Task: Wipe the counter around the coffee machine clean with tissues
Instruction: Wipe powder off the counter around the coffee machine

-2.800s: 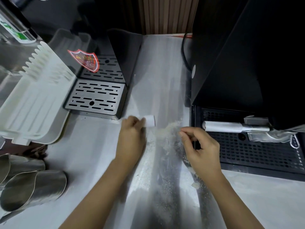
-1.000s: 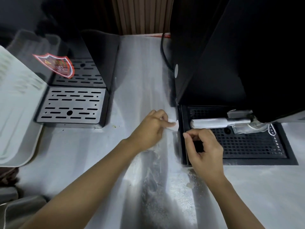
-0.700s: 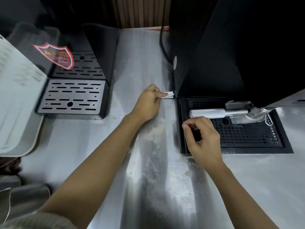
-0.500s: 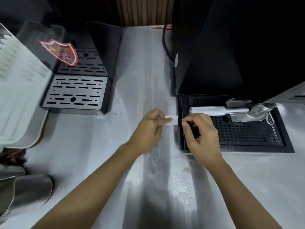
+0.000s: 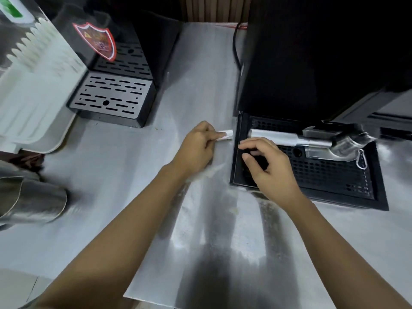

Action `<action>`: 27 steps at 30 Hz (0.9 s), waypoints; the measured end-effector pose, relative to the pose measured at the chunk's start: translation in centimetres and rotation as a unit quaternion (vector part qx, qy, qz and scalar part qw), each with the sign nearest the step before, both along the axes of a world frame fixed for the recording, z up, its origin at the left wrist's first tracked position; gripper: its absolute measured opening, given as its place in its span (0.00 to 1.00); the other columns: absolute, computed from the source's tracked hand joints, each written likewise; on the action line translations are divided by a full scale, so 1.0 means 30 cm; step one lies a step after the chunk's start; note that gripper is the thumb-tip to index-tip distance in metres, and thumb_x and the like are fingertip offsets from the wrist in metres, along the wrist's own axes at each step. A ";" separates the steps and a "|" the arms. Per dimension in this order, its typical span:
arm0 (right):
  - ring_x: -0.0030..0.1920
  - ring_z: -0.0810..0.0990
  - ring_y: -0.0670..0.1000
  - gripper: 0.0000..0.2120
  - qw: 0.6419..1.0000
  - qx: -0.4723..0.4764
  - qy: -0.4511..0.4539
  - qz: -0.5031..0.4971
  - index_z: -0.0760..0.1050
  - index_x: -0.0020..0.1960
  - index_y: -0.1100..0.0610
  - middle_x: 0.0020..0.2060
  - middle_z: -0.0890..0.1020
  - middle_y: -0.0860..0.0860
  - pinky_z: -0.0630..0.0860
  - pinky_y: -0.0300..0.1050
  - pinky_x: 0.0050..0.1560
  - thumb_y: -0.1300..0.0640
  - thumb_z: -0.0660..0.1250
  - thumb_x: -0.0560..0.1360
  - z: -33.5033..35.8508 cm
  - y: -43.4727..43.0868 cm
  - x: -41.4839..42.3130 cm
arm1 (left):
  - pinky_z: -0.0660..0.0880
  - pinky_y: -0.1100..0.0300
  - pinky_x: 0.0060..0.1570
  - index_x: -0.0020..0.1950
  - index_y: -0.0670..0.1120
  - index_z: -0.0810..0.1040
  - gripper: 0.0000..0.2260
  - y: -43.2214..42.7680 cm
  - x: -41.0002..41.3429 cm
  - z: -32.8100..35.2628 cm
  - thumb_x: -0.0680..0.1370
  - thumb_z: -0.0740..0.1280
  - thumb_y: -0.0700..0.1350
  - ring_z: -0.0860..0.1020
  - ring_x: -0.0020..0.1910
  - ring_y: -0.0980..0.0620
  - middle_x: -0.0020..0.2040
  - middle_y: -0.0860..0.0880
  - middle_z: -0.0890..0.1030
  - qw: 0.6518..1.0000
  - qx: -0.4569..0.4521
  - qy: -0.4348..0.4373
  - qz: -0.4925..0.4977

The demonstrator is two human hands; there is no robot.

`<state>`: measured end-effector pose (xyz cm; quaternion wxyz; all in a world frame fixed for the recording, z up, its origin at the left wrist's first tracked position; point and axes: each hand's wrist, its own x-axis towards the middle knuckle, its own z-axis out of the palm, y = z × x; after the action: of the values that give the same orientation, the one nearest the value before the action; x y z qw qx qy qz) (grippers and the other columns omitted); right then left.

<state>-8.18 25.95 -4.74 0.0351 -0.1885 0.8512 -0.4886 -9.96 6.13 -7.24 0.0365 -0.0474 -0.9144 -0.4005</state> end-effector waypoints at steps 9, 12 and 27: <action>0.57 0.74 0.48 0.07 0.998 0.001 0.046 0.033 0.80 0.53 0.57 0.52 0.80 0.47 0.70 0.38 0.61 0.63 0.66 0.77 -0.021 0.013 -0.005 | 0.71 0.60 0.45 0.49 0.53 0.84 0.19 0.039 0.332 0.005 0.75 0.63 0.30 0.77 0.46 0.50 0.46 0.47 0.77 0.975 0.172 -0.056 0.128; 0.57 0.75 0.48 0.06 0.997 -0.012 0.061 0.035 0.80 0.52 0.57 0.51 0.80 0.46 0.70 0.38 0.61 0.63 0.67 0.77 -0.022 0.010 -0.005 | 0.69 0.72 0.48 0.53 0.52 0.83 0.20 -0.050 0.197 0.030 0.74 0.61 0.29 0.77 0.46 0.54 0.45 0.48 0.75 0.972 0.036 0.021 0.232; 0.53 0.75 0.49 0.04 0.997 -0.006 0.070 0.031 0.81 0.49 0.58 0.46 0.82 0.48 0.69 0.32 0.56 0.62 0.67 0.77 -0.027 0.003 0.005 | 0.70 0.75 0.35 0.38 0.44 0.82 0.12 0.033 0.399 0.087 0.74 0.64 0.31 0.79 0.37 0.61 0.36 0.54 0.79 0.950 0.103 -0.032 0.293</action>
<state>-8.02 26.05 -5.56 -0.0110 -0.2485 0.8426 -0.4777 2.00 7.12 -4.62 0.1274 0.2394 -0.8426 -0.4653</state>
